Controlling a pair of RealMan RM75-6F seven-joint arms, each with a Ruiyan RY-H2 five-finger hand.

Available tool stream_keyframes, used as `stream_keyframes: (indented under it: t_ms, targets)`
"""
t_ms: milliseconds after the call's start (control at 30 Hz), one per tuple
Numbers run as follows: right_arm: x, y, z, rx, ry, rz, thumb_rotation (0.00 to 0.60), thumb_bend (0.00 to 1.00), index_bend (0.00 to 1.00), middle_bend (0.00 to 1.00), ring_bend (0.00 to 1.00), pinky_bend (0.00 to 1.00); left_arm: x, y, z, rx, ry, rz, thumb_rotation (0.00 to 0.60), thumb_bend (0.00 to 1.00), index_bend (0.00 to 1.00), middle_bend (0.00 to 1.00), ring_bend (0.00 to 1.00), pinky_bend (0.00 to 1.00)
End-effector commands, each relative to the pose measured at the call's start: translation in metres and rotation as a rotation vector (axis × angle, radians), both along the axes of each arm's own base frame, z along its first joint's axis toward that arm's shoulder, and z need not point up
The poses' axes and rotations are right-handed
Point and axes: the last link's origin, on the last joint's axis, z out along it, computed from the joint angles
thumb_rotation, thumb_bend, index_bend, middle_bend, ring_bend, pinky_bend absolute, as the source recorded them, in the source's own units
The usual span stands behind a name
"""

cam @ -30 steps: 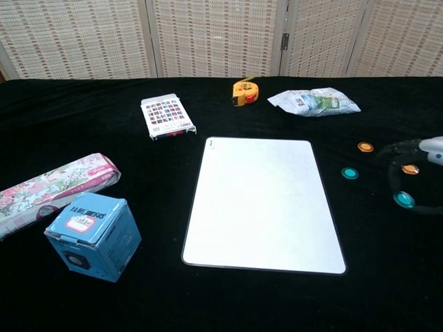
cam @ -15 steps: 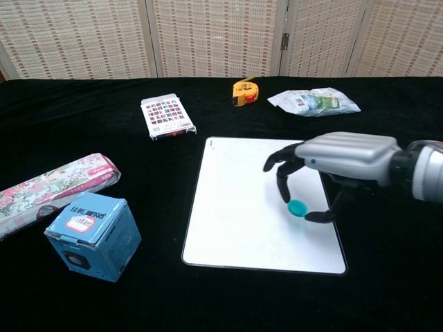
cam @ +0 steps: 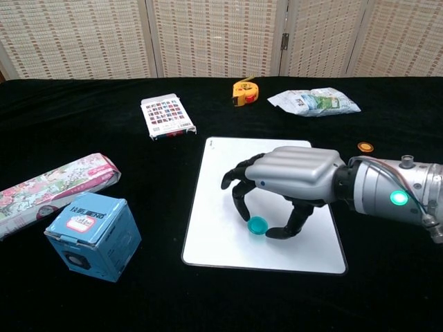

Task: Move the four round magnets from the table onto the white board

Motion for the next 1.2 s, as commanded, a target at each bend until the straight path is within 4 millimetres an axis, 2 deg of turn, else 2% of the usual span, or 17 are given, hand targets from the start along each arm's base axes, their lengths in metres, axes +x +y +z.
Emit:
stream_keyframes:
  t_ms: [33, 100, 300, 467, 567, 767, 1200]
  targets:
    - [-0.001, -0.001, 0.002, -0.014, -0.007, -0.009, 0.600, 0.37, 0.29, 0.14, 0.09, 0.09, 0.000, 0.001, 0.000, 0.001, 0.000, -0.002, 0.600, 0.15, 0.01, 0.08, 0.06, 0.00]
    - [-0.005, -0.003, 0.007, -0.033, -0.015, -0.029, 0.600, 0.37, 0.24, 0.14, 0.09, 0.09, 0.000, 0.001, 0.000, 0.001, 0.000, -0.004, 0.600, 0.15, 0.01, 0.08, 0.06, 0.00]
    - [-0.027, -0.018, 0.035, -0.134, -0.044, -0.125, 0.600, 0.37, 0.24, 0.15, 0.09, 0.09, 0.003, 0.004, -0.002, -0.003, -0.005, -0.017, 0.600, 0.15, 0.01, 0.08, 0.06, 0.00]
    - [-0.065, -0.032, 0.063, -0.239, -0.037, -0.242, 0.600, 0.37, 0.31, 0.15, 0.10, 0.09, 0.003, 0.006, -0.003, -0.007, -0.007, -0.021, 0.600, 0.15, 0.01, 0.08, 0.06, 0.00]
    - [-0.086, -0.038, 0.072, -0.273, -0.016, -0.307, 0.600, 0.37, 0.35, 0.15, 0.10, 0.09, 0.004, 0.007, -0.004, -0.010, -0.010, -0.024, 0.600, 0.15, 0.01, 0.08, 0.06, 0.00]
    - [-0.112, -0.051, 0.069, -0.294, 0.011, -0.395, 0.600, 0.37, 0.37, 0.15, 0.10, 0.09, 0.008, 0.008, -0.007, -0.019, -0.016, -0.033, 0.600, 0.15, 0.01, 0.08, 0.06, 0.00]
    - [-0.124, -0.072, 0.053, -0.298, 0.038, -0.453, 0.600, 0.37, 0.39, 0.15, 0.10, 0.09, 0.007, 0.007, -0.006, -0.021, -0.015, -0.027, 0.600, 0.15, 0.01, 0.08, 0.06, 0.00]
